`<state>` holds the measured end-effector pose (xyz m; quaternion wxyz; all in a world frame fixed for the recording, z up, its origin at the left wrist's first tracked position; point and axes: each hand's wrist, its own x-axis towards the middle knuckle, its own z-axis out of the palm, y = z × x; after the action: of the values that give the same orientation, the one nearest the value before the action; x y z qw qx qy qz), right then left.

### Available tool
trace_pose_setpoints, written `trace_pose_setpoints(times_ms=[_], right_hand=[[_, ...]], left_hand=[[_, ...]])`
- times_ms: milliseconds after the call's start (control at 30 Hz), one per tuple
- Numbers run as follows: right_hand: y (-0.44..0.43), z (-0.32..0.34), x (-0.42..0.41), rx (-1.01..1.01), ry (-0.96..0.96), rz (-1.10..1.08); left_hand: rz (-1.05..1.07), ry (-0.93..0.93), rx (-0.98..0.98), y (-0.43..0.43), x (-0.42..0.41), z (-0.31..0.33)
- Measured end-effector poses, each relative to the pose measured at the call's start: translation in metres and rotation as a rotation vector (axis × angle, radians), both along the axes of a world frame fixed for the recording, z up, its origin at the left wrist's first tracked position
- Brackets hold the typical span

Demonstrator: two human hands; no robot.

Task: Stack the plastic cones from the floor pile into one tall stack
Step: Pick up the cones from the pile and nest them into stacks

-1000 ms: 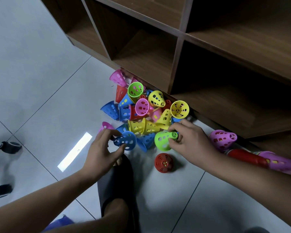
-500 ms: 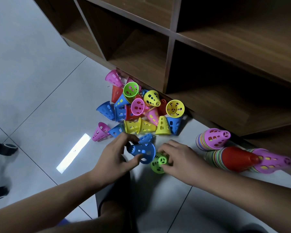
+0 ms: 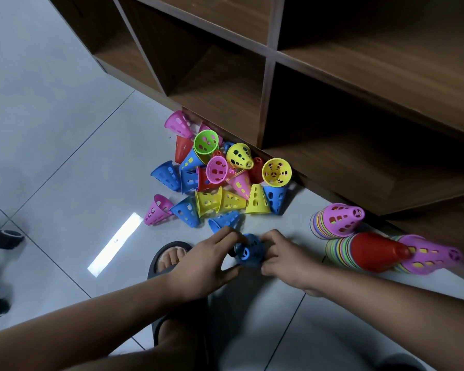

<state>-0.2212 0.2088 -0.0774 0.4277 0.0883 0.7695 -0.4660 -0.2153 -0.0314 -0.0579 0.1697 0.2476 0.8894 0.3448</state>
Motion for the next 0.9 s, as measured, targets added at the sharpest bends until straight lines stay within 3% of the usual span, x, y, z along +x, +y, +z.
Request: trace_pose_setpoints(times_ms=[433,633,900], right_hand=[[-0.001,-0.002,-0.044,-0.097,0.183,-0.171],[-0.003,-0.004,-0.049,-0.167,0.142,-0.250],[-0.005,0.007,-0.046,-0.067,0.339,-0.405]], left_hand=[[0.238,0.038,-0.138,-0.031,-0.027,-0.024],[0.384,0.010,-0.073,-0.035,-0.033,-0.029],[0.532,0.035,-0.002,-0.035,-0.032,-0.002]])
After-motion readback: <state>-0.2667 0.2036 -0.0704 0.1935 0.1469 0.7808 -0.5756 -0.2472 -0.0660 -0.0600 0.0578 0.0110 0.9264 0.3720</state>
